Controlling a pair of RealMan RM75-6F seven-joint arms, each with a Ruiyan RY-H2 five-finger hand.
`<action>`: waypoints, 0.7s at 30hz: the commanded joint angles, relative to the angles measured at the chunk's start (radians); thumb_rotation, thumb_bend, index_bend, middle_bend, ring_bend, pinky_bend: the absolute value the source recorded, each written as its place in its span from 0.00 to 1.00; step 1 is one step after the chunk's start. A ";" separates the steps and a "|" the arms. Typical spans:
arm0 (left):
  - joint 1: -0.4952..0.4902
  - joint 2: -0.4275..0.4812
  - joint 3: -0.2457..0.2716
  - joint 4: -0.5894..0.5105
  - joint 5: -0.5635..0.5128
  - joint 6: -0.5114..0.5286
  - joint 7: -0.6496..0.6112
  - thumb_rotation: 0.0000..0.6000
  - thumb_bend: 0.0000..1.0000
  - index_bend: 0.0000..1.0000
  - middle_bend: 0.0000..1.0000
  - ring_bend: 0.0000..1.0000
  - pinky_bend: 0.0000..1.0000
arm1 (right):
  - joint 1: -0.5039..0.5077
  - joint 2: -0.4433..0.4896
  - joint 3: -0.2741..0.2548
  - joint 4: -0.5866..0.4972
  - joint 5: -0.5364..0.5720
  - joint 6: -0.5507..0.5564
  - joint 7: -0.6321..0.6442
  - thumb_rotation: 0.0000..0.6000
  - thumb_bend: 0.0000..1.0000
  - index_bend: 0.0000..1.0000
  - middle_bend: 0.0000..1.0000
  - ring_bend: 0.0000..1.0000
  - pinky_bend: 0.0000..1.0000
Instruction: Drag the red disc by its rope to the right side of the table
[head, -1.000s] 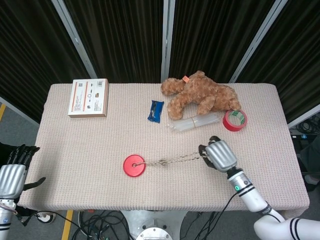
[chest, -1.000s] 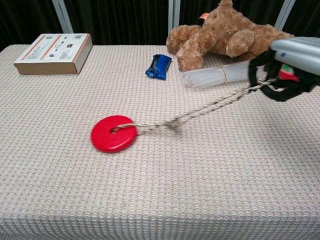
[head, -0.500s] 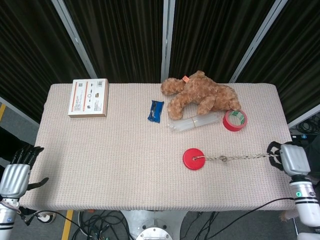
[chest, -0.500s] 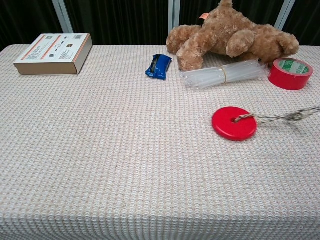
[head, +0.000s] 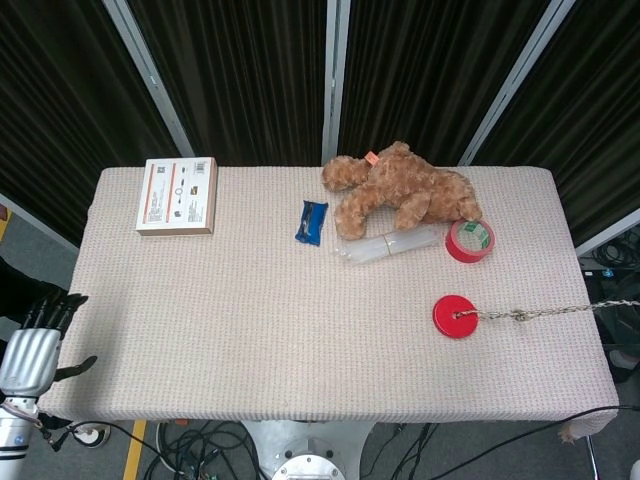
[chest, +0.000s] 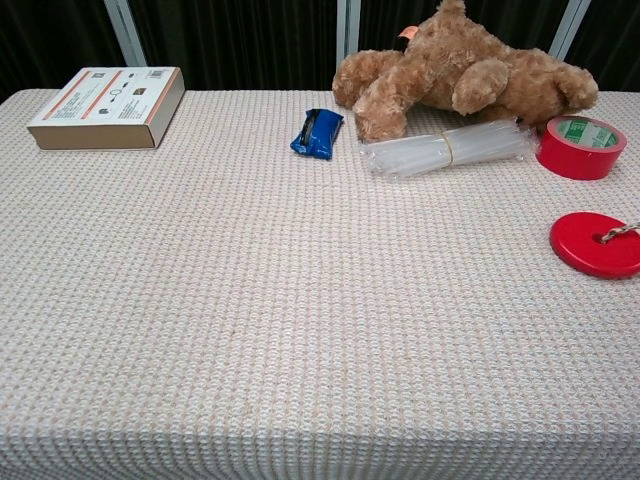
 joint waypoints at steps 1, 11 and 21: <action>-0.001 -0.002 0.001 0.000 0.000 -0.002 0.001 1.00 0.02 0.16 0.14 0.02 0.12 | 0.000 -0.006 0.009 -0.005 -0.022 -0.004 -0.006 1.00 0.54 1.00 0.97 0.61 0.33; -0.003 -0.005 0.000 0.000 0.000 -0.003 0.003 1.00 0.02 0.16 0.14 0.02 0.12 | 0.118 -0.036 0.087 -0.210 -0.223 0.074 -0.154 1.00 0.54 1.00 0.97 0.61 0.33; 0.002 -0.010 0.000 0.017 -0.006 0.000 -0.016 1.00 0.02 0.16 0.14 0.02 0.12 | 0.259 -0.172 0.128 -0.326 -0.303 0.023 -0.313 1.00 0.54 1.00 0.97 0.60 0.33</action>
